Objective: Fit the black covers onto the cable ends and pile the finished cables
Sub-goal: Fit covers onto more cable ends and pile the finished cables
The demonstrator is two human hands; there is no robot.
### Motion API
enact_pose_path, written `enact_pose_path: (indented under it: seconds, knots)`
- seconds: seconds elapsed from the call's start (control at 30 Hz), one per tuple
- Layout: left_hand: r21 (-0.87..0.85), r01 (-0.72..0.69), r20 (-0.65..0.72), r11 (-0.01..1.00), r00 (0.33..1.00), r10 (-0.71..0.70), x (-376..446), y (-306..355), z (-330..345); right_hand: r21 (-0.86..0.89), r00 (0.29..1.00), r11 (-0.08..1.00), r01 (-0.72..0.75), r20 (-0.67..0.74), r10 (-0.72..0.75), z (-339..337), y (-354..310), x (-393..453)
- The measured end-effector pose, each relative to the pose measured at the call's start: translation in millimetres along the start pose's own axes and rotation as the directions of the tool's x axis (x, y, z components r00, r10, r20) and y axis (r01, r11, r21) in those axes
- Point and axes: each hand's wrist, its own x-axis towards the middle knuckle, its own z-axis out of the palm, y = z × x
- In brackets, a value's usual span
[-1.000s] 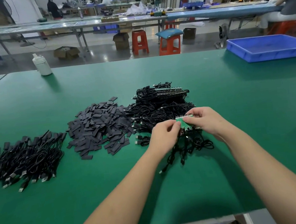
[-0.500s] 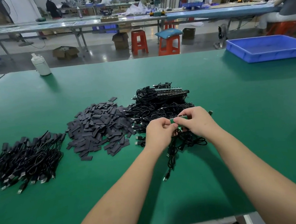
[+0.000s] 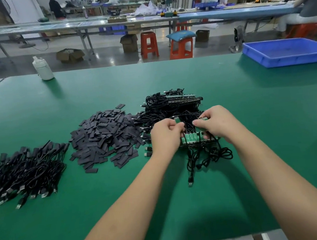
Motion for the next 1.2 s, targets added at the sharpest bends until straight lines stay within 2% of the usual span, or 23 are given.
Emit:
enact_pose_path:
  seconds: [0.1, 0.13, 0.17, 0.23, 0.3, 0.47, 0.53, 0.57, 0.6, 0.63, 0.67, 0.73, 0.77, 0.8, 0.87, 0.97, 1.07, 1.13, 1.2]
  knots:
    - [0.014, 0.009, -0.038, 1.0, 0.999, -0.008, 13, -12, -20, 0.304, 0.972, 0.938, -0.166, 0.211, 0.103, -10, 18, 14]
    - [0.026, 0.016, -0.04, 1.0, 0.999, -0.015, 16, -16, -26, 0.347, 0.963, 0.918, -0.193, 0.244, 0.111, -9, 24, 19]
    - [0.022, 0.025, -0.04, 0.999, 0.999, -0.024, 19, -19, -30, 0.318, 0.963, 0.929, -0.189, 0.247, 0.111, -6, 30, 25]
    - [0.022, 0.037, -0.043, 0.999, 0.998, -0.036, 22, -25, -34, 0.061, 0.979, 0.995, -0.083, 0.189, 0.07, 3, 39, 36]
    - [0.054, 0.029, -0.041, 0.998, 0.999, -0.027, 22, -31, -37, -0.142, 0.989, 0.989, 0.027, 0.147, -0.006, 15, 44, 45]
    - [0.067, -0.004, 0.034, 0.998, 0.999, 0.002, 19, -42, -38, -0.405, 0.985, 0.897, 0.174, 0.055, -0.166, 32, 52, 62]
    - [0.095, -0.034, 0.055, 0.995, 0.998, 0.029, 18, -44, -39, -0.446, 0.959, 0.866, 0.227, -0.052, -0.278, 38, 49, 60]
    - [0.085, -0.05, 0.072, 0.995, 0.996, 0.044, 18, -43, -40, -0.385, 0.941, 0.885, 0.262, -0.102, -0.323, 41, 45, 56]
    - [0.047, -0.059, 0.099, 0.997, 0.994, 0.054, 18, -42, -41, -0.255, 0.94, 0.924, 0.286, -0.113, -0.322, 46, 38, 51]
    - [-0.018, -0.055, 0.133, 0.998, 0.989, 0.057, 18, -39, -42, -0.069, 0.96, 0.961, 0.269, -0.066, -0.274, 52, 28, 44]
    - [-0.087, -0.045, 0.162, 0.995, 0.985, 0.058, 18, -36, -43, 0.154, 0.977, 0.967, 0.203, 0.04, -0.211, 59, 17, 36]
    - [-0.169, -0.043, 0.149, 0.985, 0.987, 0.068, 18, -32, -44, 0.518, 0.955, 0.856, -0.002, 0.255, -0.152, 79, 1, 22]
    - [-0.179, -0.044, 0.107, 0.983, 0.992, 0.064, 19, -31, -45, 0.605, 0.94, 0.794, -0.063, 0.303, -0.156, 88, -4, 16]
    - [-0.175, -0.039, 0.062, 0.984, 0.997, 0.05, 19, -31, -48, 0.627, 0.935, 0.777, -0.058, 0.308, -0.178, 95, -7, 11]
    - [-0.189, -0.002, 0.032, 0.982, 0.999, 0.008, 20, -36, -55, 0.546, 0.945, 0.835, 0.072, 0.231, -0.232, 107, -9, 6]
    - [-0.131, 0.073, 0.109, 0.989, 0.992, -0.059, 19, -47, -69, 0.399, 0.958, 0.899, 0.18, 0.136, -0.251, 117, -5, 6]
    - [-0.06, 0.117, 0.207, 0.991, 0.973, -0.102, 18, -67, -86, 0.333, 0.953, 0.925, 0.183, 0.172, -0.25, 125, -3, 2]
    - [0.068, 0.085, 0.208, 0.994, 0.973, -0.097, 19, -85, -101, 0.279, 0.952, 0.949, 0.149, 0.22, -0.215, 131, -1, 0]
    - [0.373, -0.003, 0.156, 0.928, 0.986, -0.06, 24, -108, -126, 0.233, 0.943, 0.968, 0.092, 0.293, -0.16, 135, 2, -2]
